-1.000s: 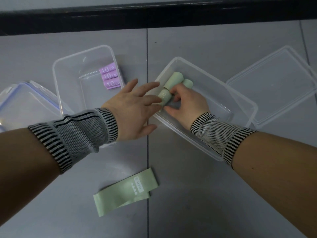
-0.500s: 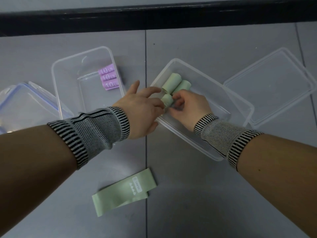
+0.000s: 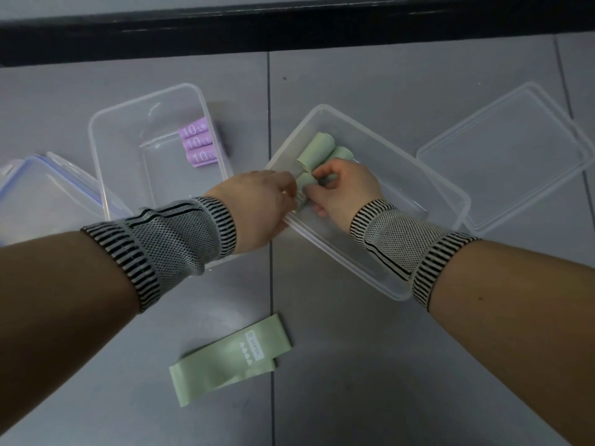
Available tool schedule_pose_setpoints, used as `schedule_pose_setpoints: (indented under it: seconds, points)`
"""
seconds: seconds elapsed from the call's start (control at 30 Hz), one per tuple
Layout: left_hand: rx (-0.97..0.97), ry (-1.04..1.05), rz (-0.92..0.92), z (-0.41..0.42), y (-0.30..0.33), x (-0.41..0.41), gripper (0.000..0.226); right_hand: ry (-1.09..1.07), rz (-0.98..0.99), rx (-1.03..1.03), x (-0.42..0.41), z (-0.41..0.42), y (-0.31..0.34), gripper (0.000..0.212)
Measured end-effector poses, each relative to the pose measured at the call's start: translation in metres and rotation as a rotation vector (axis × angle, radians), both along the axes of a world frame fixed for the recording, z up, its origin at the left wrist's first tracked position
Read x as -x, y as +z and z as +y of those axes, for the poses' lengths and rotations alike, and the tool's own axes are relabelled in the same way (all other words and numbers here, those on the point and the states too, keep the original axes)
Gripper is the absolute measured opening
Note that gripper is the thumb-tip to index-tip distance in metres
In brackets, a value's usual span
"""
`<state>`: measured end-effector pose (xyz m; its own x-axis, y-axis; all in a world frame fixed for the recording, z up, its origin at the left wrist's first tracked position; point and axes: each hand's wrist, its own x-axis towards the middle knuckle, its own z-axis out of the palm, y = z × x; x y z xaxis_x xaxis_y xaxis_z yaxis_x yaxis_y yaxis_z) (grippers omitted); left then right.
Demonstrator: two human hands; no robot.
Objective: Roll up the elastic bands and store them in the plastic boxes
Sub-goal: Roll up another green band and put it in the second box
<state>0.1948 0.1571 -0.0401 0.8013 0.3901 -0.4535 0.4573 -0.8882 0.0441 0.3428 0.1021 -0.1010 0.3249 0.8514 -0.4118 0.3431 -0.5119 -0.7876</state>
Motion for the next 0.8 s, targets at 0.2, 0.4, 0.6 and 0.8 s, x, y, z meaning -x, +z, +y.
schedule_pose_setpoints:
  seconds: [0.2,0.4,0.6,0.8]
  points:
    - [0.037,-0.013,-0.101,0.002,-0.004,0.006,0.037,-0.102,0.092,-0.014,0.01,0.011,-0.004,0.019]
    - [-0.163,-0.136,-0.255,-0.001,-0.006,0.011,0.041,-0.225,0.143,-0.013,0.02,0.009,-0.008,0.021]
    - [-0.285,-0.088,-0.3,-0.005,-0.011,0.014,0.03,-0.303,0.211,-0.016,0.026,0.008,-0.008,0.018]
    - [-0.288,-0.075,-0.299,-0.003,-0.01,0.014,0.033,-0.112,0.033,-0.01,0.016,-0.002,0.007,0.025]
